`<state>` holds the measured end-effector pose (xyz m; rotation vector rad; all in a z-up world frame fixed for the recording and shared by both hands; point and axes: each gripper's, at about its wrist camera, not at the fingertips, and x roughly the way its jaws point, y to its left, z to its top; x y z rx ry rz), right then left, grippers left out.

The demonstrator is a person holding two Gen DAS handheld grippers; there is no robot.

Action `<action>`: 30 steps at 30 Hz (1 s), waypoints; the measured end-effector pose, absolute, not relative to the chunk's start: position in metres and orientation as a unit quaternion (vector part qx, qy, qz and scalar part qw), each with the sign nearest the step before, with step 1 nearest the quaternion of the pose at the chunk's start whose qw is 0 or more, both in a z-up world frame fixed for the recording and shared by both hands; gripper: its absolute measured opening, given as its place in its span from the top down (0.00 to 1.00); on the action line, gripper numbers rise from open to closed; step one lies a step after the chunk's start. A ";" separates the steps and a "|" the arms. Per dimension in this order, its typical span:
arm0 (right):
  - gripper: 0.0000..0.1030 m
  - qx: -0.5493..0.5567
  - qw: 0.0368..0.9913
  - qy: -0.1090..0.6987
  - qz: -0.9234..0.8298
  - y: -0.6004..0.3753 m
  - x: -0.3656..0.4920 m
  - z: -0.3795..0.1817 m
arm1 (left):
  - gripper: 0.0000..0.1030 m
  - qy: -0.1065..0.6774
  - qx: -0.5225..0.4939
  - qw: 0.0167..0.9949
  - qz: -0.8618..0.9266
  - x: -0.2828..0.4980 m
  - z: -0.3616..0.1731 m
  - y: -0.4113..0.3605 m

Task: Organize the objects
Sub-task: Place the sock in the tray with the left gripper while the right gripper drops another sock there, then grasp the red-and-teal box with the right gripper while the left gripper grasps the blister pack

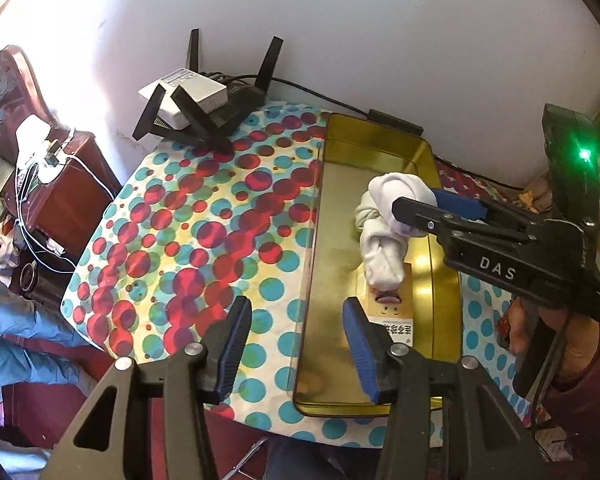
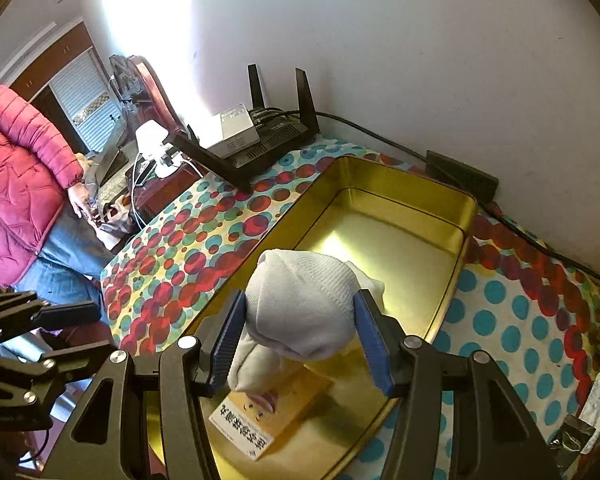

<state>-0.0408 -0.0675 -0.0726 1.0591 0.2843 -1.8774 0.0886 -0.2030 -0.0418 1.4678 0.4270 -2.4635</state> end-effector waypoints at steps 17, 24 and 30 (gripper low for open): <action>0.21 0.409 0.398 0.060 -0.819 0.008 -0.050 -0.052 | 0.53 0.087 0.494 0.040 -0.864 0.042 -0.029 -0.150; 0.21 0.429 0.231 0.032 -0.873 0.130 -0.091 -0.058 | 0.53 0.066 0.503 -0.007 -0.862 0.018 -0.035 -0.101; 0.21 0.461 0.022 -0.002 -0.887 0.241 -0.138 -0.074 | 0.53 0.049 0.505 -0.026 -0.861 0.008 -0.038 -0.068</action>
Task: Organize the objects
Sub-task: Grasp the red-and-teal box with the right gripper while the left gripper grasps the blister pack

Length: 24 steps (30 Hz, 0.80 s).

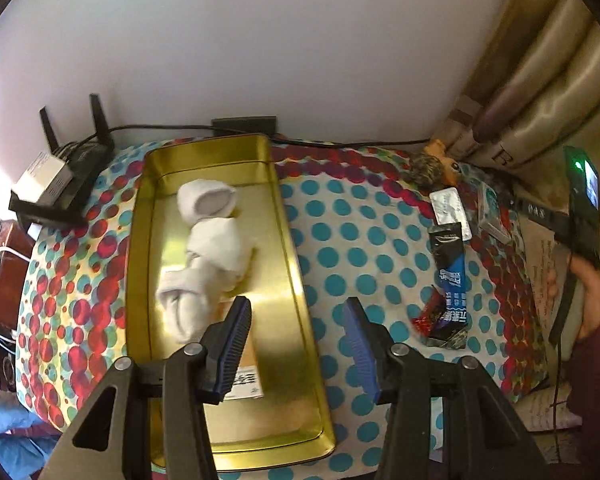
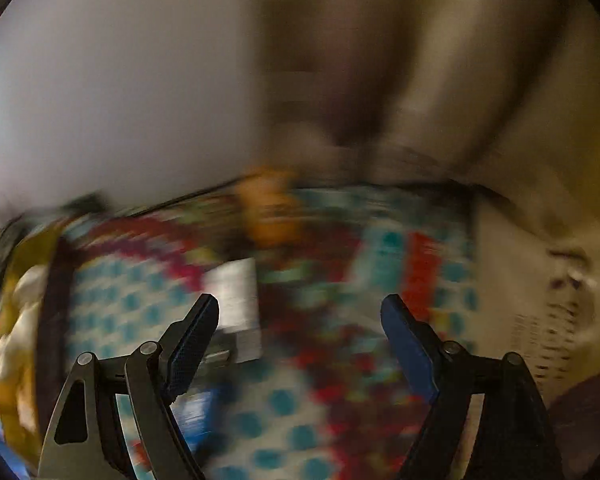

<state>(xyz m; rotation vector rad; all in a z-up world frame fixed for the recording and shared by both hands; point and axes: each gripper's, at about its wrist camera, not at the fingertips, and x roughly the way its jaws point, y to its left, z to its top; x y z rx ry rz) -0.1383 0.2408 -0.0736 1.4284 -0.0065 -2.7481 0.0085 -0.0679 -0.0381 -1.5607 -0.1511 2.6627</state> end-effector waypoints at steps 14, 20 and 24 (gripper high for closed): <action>0.19 0.522 -0.053 -0.045 -0.850 0.283 -0.195 -0.123 | 0.52 -0.033 -0.514 0.009 0.857 -0.009 -0.042 -0.043; 0.28 0.534 -0.060 -0.038 -0.842 0.283 -0.202 -0.134 | 0.52 -0.028 -0.514 0.012 0.857 -0.025 -0.042 -0.031; 0.28 0.533 -0.050 -0.032 -0.844 0.283 -0.199 -0.134 | 0.52 -0.017 -0.515 0.019 0.857 -0.042 -0.044 -0.015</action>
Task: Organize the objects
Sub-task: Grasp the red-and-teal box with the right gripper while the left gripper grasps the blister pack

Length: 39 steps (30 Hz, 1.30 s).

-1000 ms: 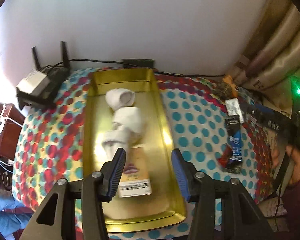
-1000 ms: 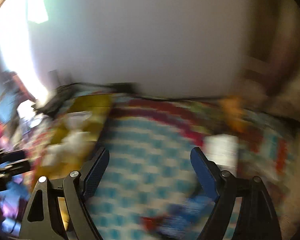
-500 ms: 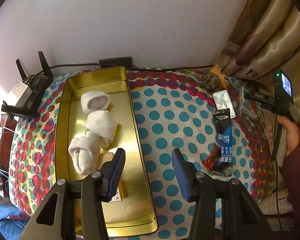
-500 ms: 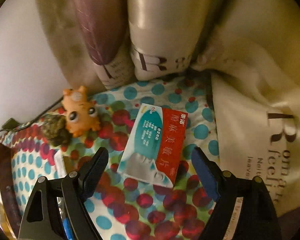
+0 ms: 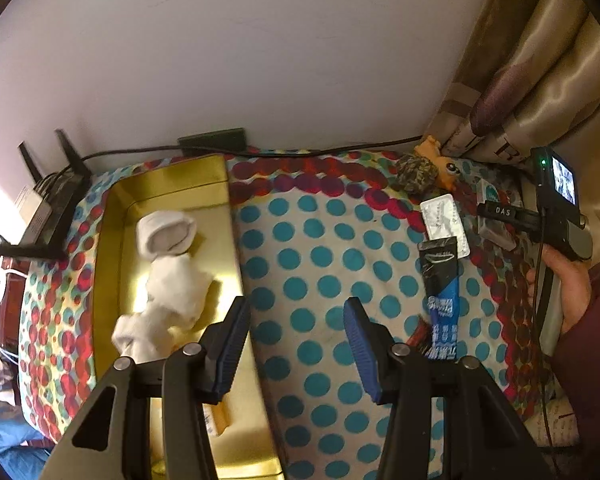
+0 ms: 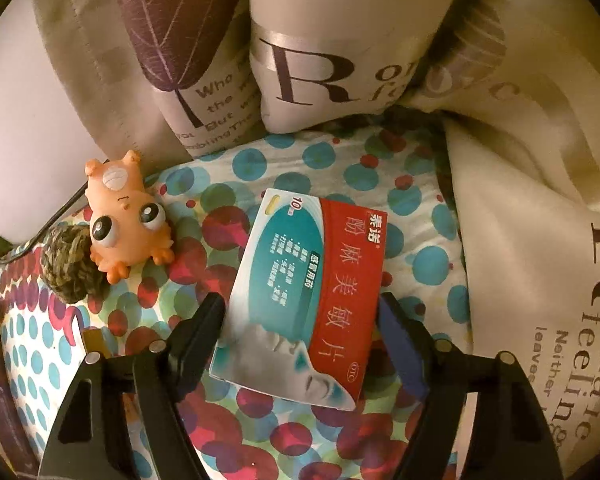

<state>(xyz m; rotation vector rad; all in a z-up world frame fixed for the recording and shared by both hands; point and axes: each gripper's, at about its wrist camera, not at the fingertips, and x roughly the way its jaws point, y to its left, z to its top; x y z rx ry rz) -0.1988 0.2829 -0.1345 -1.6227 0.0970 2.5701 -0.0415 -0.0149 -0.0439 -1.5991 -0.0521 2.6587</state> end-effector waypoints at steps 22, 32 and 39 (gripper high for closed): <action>0.30 -0.491 -0.026 0.090 0.866 0.324 -0.149 -0.102 | 0.33 -0.096 -0.602 0.134 0.781 -0.181 -0.097 0.120; 0.30 -0.500 -0.050 0.108 0.858 0.330 -0.147 -0.119 | 0.33 -0.049 -0.616 0.130 0.775 -0.193 -0.119 0.155; 0.29 -0.498 -0.056 0.114 0.858 0.332 -0.146 -0.117 | 0.33 -0.044 -0.623 0.110 0.773 -0.194 -0.133 0.158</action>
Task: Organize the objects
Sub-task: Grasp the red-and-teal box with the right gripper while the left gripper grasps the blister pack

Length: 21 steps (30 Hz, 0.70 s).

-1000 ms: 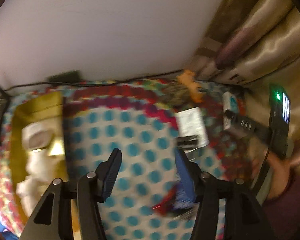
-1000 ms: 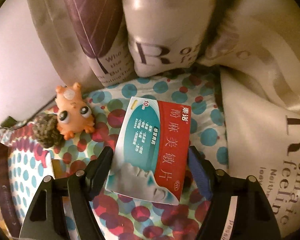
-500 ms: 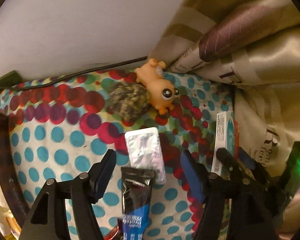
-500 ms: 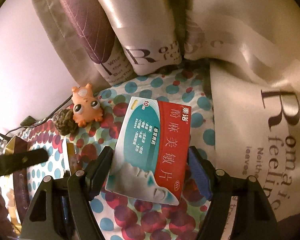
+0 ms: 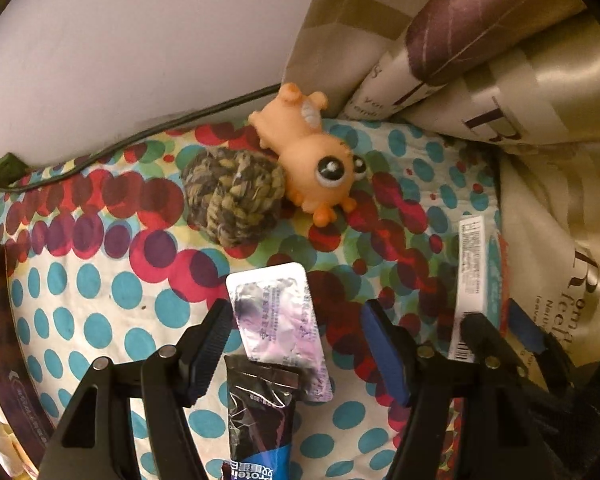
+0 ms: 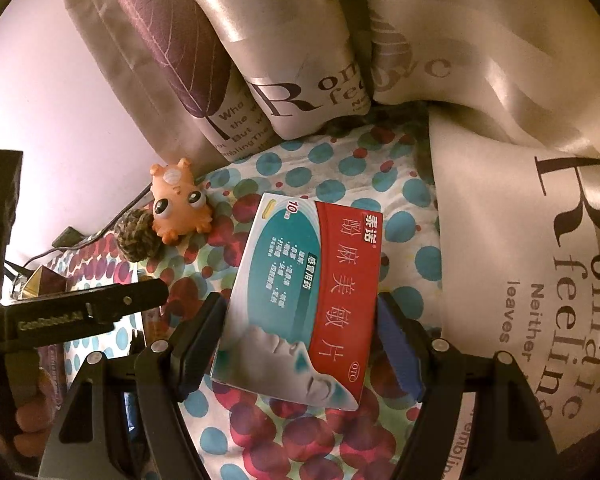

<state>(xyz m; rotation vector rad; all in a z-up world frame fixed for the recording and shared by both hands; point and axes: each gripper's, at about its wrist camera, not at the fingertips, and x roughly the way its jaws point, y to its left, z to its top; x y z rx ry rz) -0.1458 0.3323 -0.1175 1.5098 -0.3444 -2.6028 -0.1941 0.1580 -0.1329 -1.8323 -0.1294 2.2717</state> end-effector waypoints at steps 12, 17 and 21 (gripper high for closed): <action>0.29 0.497 0.059 -0.118 -0.857 0.331 -0.144 -0.116 | 0.59 -0.023 -0.622 0.131 0.772 -0.190 -0.145 0.162; 0.29 0.498 0.059 -0.120 -0.857 0.331 -0.144 -0.117 | 0.60 -0.007 -0.610 0.141 0.780 -0.191 -0.145 0.171; 0.29 0.495 0.058 -0.121 -0.859 0.330 -0.143 -0.117 | 0.60 -0.006 -0.592 0.157 0.791 -0.187 -0.131 0.171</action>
